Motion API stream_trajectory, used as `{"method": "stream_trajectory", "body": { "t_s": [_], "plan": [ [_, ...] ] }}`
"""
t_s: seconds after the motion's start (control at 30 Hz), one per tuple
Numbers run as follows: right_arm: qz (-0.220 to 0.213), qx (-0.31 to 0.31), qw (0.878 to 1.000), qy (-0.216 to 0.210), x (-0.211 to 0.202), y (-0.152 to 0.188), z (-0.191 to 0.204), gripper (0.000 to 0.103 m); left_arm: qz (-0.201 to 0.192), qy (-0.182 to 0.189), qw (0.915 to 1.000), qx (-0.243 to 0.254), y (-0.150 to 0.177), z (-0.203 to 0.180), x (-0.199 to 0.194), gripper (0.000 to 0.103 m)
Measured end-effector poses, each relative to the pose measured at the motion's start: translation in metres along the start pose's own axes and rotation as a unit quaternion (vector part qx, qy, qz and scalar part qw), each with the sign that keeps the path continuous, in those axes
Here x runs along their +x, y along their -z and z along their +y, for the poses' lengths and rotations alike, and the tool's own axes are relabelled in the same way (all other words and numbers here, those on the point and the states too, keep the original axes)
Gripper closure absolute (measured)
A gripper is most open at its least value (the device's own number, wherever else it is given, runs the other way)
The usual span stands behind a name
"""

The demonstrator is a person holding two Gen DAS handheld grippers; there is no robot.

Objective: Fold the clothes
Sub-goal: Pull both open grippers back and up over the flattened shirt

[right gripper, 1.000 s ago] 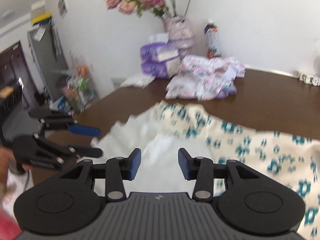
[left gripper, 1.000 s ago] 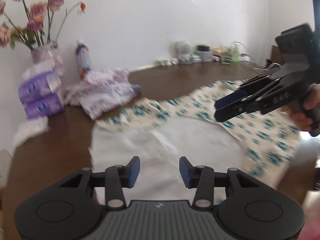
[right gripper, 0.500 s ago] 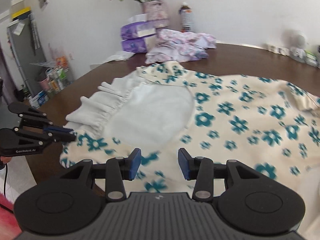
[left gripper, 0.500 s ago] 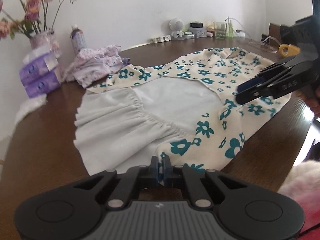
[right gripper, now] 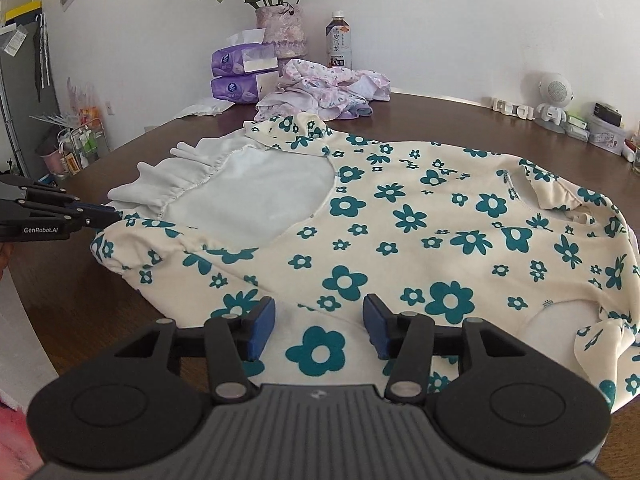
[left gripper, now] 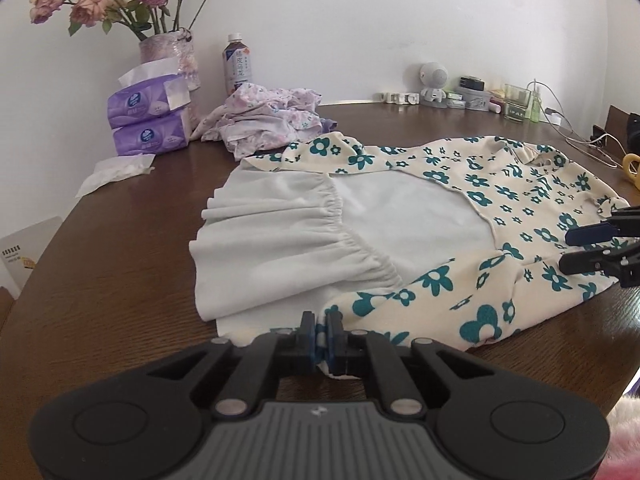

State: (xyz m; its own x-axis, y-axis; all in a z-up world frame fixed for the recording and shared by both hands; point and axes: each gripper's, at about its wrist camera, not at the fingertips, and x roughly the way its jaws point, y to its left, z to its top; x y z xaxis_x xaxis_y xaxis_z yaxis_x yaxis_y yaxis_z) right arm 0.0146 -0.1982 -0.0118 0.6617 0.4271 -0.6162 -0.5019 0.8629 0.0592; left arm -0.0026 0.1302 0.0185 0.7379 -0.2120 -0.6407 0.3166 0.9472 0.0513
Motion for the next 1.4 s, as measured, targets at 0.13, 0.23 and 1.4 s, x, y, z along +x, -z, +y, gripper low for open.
{"method": "stream_trajectory", "body": {
  "t_s": [0.13, 0.23, 1.4],
  "plan": [
    [-0.008, 0.012, 1.0, 0.002, -0.006, -0.001, -0.002, 0.048, -0.034, 0.0, 0.9988, -0.036, -0.005, 0.003, -0.016, 0.071],
    [-0.034, 0.038, 0.998, 0.03, -0.02, -0.003, -0.013, 0.032, -0.069, 0.003, 0.9953, -0.068, -0.01, 0.001, -0.028, 0.041],
    [0.017, 0.065, 0.996, 0.057, 0.059, -0.05, -0.111, 0.004, 0.034, 0.03, 0.9982, -0.039, -0.094, -0.077, 0.114, 0.017]
  ]
}}
